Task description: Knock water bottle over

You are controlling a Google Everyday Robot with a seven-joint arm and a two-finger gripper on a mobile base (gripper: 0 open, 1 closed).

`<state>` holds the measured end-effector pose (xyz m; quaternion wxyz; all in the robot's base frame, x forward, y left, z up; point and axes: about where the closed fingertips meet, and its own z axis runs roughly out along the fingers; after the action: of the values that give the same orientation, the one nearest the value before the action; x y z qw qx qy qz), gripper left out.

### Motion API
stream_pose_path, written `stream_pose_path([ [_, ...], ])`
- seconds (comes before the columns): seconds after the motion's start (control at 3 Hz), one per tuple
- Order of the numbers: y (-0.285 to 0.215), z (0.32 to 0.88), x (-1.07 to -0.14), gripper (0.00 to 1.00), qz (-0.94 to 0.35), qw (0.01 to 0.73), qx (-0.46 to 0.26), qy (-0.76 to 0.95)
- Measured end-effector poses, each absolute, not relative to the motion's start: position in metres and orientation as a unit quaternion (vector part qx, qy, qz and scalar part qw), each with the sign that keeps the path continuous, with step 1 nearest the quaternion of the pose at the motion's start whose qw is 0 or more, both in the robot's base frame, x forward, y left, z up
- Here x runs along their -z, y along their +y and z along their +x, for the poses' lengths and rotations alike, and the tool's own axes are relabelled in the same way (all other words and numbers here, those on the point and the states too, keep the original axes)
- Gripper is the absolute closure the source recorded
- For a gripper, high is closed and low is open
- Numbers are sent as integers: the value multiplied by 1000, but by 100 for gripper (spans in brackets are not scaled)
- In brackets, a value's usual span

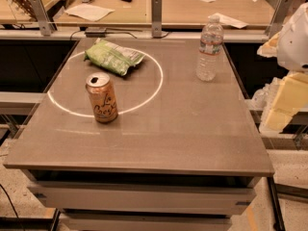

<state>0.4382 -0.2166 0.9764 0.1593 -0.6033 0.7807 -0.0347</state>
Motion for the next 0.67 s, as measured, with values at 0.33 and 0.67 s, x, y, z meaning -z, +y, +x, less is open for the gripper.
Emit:
stream_pose_path([
  [0.33, -217, 438, -976, 0, -603, 159, 35, 781],
  [0.67, -220, 439, -973, 0, -581, 177, -2, 794],
])
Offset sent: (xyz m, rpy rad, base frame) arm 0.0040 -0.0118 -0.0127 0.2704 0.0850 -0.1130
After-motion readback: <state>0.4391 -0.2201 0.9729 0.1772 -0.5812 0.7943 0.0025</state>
